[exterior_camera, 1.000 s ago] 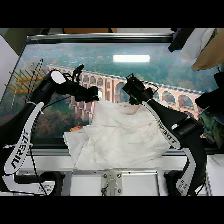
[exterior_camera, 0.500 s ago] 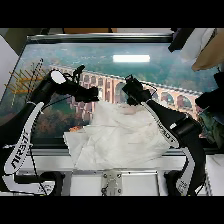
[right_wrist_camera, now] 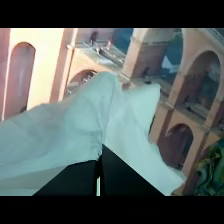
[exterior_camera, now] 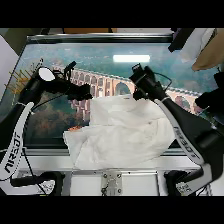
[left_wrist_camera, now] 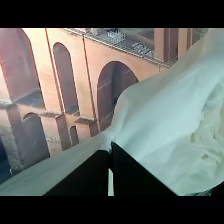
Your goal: Fold the clothes and pants, and hang the long-sleeved shirts on hangers.
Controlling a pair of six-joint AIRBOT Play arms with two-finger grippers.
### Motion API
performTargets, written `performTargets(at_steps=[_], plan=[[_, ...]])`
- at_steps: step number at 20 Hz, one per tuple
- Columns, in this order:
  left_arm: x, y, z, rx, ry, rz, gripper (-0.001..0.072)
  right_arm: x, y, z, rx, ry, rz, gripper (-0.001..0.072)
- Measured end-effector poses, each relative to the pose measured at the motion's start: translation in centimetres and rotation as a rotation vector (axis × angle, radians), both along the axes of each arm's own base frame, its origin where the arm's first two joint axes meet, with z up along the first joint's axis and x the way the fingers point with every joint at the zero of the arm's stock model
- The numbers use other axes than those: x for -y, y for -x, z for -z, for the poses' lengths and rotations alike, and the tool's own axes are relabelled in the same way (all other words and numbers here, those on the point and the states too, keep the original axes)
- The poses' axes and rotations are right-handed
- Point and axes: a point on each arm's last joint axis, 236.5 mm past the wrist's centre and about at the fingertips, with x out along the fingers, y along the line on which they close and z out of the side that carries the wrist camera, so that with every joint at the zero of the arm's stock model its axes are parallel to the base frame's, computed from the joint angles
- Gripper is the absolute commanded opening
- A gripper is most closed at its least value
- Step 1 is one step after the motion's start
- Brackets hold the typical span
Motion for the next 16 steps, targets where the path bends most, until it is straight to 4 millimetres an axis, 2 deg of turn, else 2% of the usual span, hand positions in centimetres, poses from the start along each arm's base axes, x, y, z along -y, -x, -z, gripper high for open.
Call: performTargets(at_steps=[2,4,7,9,12,16], plan=[[-0.5,1.5,-0.7,-0.008,-0.018,0.038,0.0011,-0.3,3.1,-3.6,0.011,-0.095,0.008,0.0010],[-0.8,3.4,-0.6,-0.019,-0.046,0.072,0.0010,-0.7,7.1,-6.0,-0.002,-0.202,0.012,0.0010],[-0.5,7.0,0.1,-0.046,-0.067,0.117,0.0010,-1.1,13.4,-7.9,-0.027,-0.337,0.038,0.0010],[0.1,8.5,0.3,-0.033,-0.070,0.132,0.0010,-0.9,16.2,-8.7,-0.018,-0.399,0.064,0.0009],[1.2,7.9,-0.3,0.037,-0.066,0.125,0.0010,-0.4,17.8,-9.4,0.014,-0.435,0.096,0.0009],[2.7,3.5,-1.9,0.118,-0.051,0.103,0.0027,-0.8,16.6,-9.1,0.064,-0.460,0.104,0.0009]])
